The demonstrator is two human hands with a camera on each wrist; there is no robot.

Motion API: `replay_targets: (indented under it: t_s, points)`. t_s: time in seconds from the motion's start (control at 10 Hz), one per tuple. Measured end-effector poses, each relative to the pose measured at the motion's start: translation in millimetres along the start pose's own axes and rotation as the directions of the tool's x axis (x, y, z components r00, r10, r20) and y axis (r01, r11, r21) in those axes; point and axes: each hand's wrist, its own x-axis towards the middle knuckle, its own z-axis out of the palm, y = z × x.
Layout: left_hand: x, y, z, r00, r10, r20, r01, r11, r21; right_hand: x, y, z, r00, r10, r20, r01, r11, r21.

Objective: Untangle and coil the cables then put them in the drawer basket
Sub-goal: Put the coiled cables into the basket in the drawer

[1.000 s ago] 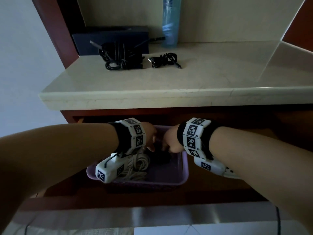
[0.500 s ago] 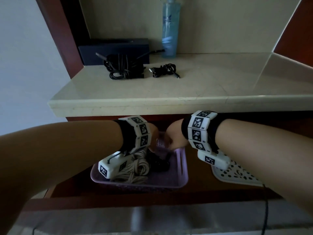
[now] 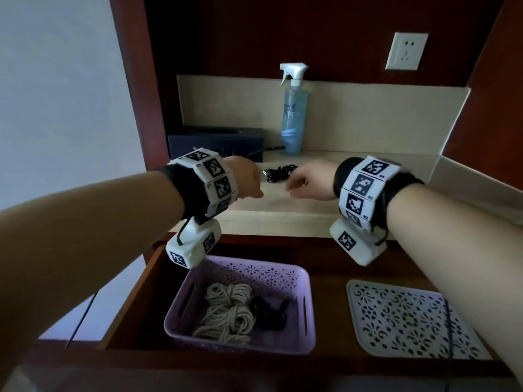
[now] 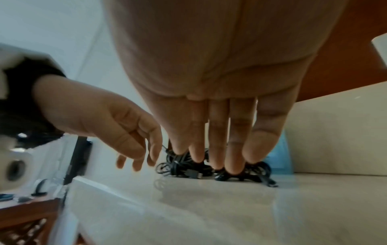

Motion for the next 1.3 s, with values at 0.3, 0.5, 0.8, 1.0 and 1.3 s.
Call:
replay_targets:
  t_s: [0.3,0.5,0.8,1.0,1.3]
  points:
    - [58,21,1,1.0,-0.004,0.009,0.001,0.959,0.285,52,17,-5,0.99,0.134,-0.052,-0.139,0.982,-0.128]
    - [132,21,1,0.976,-0.117,0.185,-0.014,0.811,0.585,80,46,2,0.985,0.111,-0.13,-0.118,0.992,-0.05]
    - [112,19,-8,0.998,0.021,0.058,-0.043,0.909,0.414,99,49,-3,0.995,0.101,0.006,-0.099,0.983,-0.156]
    - [106,23,-7,0.999,0.036,0.018,-0.039,0.969,0.245,94,63,2,0.992,0.111,-0.052,-0.112,0.994,-0.012]
    - [73,12,-25,0.992,0.092,0.09,-0.098,0.993,0.069,66,41,-18,0.997,0.07,0.032,-0.07,0.997,-0.016]
